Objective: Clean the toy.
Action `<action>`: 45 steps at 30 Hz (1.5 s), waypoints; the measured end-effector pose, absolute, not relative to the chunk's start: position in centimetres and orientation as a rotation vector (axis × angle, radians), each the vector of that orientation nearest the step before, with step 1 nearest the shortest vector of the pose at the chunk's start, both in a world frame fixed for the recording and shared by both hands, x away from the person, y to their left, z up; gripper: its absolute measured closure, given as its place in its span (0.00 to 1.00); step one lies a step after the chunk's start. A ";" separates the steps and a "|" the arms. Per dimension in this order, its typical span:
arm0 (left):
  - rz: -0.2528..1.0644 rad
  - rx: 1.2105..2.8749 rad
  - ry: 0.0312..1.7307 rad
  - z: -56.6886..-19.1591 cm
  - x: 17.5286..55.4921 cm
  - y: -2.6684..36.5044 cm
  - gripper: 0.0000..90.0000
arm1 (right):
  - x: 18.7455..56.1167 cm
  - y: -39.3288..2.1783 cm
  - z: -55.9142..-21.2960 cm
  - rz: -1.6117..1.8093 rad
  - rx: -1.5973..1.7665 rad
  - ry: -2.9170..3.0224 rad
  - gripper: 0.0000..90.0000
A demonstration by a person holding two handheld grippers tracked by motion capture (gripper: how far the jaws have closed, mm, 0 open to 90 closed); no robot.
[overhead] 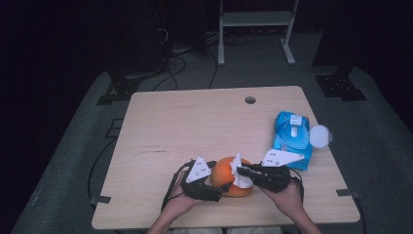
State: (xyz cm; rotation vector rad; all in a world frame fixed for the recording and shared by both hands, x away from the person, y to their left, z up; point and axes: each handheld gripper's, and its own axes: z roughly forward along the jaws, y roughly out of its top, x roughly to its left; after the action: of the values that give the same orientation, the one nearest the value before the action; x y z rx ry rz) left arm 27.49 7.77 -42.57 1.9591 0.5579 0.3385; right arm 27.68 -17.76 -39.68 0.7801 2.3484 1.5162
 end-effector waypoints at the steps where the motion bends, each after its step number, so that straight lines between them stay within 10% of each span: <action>1: 0.360 1.971 0.547 -42.6 27.3 7.6 0.27 | 27.6 -17.8 -39.6 1.516 0.784 2.347 0.90; 11: 0.433 2.011 0.421 -42.6 26.0 7.0 0.33 | 26.4 -14.7 -39.0 1.451 0.653 2.384 0.90; 17: 0.299 1.932 0.607 -42.7 27.5 7.8 0.16 | 27.0 -17.3 -39.1 1.443 0.744 2.344 0.90; 30: 0.436 2.048 0.401 -43.1 25.9 7.0 0.39 | 26.6 -16.2 -38.6 1.448 0.701 2.371 0.90; 36: 0.351 1.934 0.494 -42.2 26.4 6.9 0.17 | 27.0 -17.8 -39.0 1.495 0.805 2.352 0.90; 45: 0.375 2.024 0.458 -43.1 26.5 7.8 0.31 | 27.3 -17.8 -39.3 1.443 0.799 2.363 0.90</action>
State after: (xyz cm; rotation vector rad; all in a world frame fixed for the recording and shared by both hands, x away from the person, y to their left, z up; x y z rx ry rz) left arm 26.48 7.81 -43.15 2.0243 0.4583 0.3745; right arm 27.28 -17.84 -39.26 0.7994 2.3625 1.4432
